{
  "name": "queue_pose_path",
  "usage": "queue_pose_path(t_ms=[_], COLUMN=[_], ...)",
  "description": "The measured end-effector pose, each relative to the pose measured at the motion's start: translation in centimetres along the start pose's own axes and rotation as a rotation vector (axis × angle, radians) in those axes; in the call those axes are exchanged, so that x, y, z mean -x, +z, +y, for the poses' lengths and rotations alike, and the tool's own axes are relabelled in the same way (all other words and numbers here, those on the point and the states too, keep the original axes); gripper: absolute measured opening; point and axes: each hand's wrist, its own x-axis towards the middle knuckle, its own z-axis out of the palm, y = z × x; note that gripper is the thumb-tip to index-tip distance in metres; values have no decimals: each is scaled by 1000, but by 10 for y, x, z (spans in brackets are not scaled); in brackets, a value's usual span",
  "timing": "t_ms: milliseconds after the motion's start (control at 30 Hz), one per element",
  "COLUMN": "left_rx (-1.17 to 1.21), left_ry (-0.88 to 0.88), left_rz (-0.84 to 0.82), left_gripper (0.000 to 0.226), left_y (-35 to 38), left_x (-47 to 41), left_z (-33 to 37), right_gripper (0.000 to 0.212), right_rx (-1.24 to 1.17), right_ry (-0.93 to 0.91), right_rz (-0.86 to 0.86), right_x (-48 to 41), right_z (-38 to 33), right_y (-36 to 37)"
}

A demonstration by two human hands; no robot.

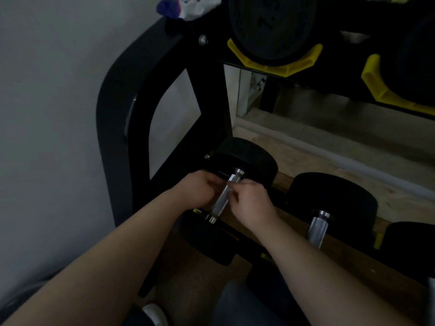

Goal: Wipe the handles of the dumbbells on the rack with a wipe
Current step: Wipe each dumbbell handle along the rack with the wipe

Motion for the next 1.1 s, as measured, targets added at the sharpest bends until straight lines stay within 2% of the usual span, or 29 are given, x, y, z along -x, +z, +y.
queue_pose_path(t_ms=[67,267,333,433,467,533,667,700,833,900,967,1100], left_rx=[35,155,178,263,259,168,46,41,-51,-33,31,82], left_ry=[0,30,74,104,99,93,78,92,97,86,90,92], left_rz=[40,102,110,102,93,75,30,25,43,27,9,-70], left_gripper=[49,62,61,57,53,50,54,54,46,51,55,54], left_y=[1,7,5,1,1,0,0,1,0,1,2,3], left_x=[9,18,14,9,7,6,7,7,1,-2,-4,-7], left_z=[-5,-33,-34,-31,-32,-35,-37,-36,-39,-41,-40,-37], right_gripper=[32,24,21,21,22,19,18,19,19,18,17,11], right_rx=[-25,53,52,153,168,158,92,41,16,-16,-31,-9], right_ry=[-45,-12,-109,-321,-337,-283,-84,-87,-256,-258,-177,70], right_rz=[-24,175,91,-206,-249,-161,165,152,-162,-208,-129,160], right_x=[3,-13,-6,7,7,0,-16,-15,3,7,5,-5], right_z=[1,5,2,-7,-9,-8,4,6,1,-1,-1,5], right_y=[-2,0,5,15,17,14,6,6,9,9,8,7])
